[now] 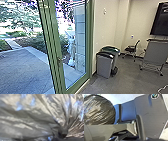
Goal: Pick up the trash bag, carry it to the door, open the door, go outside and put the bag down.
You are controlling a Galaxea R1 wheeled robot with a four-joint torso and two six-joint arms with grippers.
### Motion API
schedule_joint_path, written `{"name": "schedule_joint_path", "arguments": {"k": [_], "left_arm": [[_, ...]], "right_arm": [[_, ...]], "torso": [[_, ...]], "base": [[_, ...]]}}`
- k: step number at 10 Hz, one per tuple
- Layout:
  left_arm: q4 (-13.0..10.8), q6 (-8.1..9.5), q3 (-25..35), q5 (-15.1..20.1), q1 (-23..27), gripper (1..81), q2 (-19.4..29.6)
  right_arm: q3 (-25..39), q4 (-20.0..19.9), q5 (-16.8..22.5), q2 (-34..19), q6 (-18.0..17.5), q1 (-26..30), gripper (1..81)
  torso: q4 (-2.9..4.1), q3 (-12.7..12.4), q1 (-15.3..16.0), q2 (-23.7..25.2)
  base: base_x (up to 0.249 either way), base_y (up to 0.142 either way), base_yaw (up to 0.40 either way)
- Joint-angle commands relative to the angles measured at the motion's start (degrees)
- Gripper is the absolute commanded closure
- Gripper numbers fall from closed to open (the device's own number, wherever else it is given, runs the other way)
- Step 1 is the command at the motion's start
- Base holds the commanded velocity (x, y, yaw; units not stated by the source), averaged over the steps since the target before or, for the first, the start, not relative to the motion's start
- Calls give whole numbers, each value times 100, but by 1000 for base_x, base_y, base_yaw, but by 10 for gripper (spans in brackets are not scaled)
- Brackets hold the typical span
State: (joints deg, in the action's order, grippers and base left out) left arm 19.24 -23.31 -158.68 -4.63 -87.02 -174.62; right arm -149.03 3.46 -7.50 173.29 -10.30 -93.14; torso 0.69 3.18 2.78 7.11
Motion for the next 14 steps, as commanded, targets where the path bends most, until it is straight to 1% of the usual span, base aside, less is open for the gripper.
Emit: {"name": "schedule_joint_path", "arguments": {"k": [1, 8, 14], "left_arm": [[-60, -16, -13, 287, 294, 811, -3], [-43, -7, -14, 287, 295, 811, -3], [-43, -16, -14, 287, 303, 811, 5]], "right_arm": [[51, 67, 345, 77, 63, 256, 10], [51, 67, 345, 86, 63, 255, 10], [51, 67, 345, 86, 63, 256, 10]], "torso": [[0, 0, 0, 0], [0, 0, 0, 0], [0, 0, 0, 0]], "base": [[160, 0, 0], [160, 0, 0], [170, 74, 0]]}}
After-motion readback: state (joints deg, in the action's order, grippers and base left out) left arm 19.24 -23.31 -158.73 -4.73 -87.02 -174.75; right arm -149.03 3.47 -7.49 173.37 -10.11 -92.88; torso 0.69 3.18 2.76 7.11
